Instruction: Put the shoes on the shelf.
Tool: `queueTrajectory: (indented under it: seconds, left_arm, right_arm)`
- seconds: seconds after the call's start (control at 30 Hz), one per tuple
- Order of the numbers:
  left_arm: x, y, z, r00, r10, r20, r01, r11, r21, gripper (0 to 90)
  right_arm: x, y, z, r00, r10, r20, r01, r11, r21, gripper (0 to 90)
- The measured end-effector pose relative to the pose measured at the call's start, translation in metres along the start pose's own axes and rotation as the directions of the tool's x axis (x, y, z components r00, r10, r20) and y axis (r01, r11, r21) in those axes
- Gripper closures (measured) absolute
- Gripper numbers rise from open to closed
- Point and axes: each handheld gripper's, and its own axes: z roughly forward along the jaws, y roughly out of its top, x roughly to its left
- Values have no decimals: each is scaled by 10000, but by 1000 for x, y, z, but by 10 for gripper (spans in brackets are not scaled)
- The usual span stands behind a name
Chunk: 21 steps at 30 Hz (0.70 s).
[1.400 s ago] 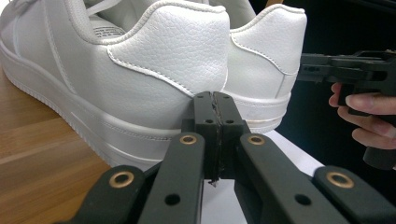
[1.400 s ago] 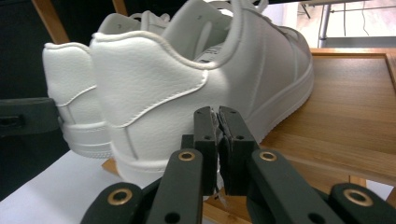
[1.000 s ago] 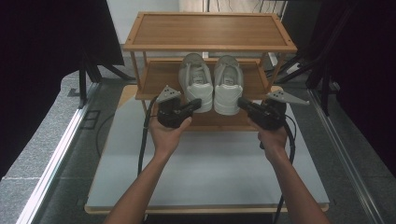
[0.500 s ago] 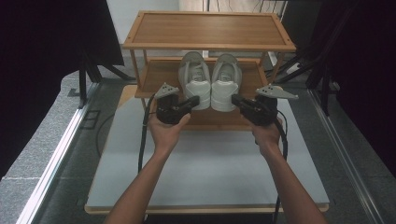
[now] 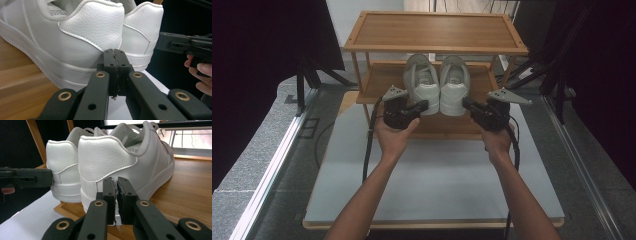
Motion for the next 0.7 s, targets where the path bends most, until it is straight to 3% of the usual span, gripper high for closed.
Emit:
queueTrajectory:
  seconds: [0.23,0.7]
  left_arm:
    - [2,1,1,10000,-36,-66,36,10000,9,896]
    - [4,0,-1,9995,7,326,-14,9998,223,839]
  right_arm:
    - [-1,0,2,10000,82,17,-82,10000,-42,829]
    - [0,-2,0,9996,201,200,-197,9996,-216,788]
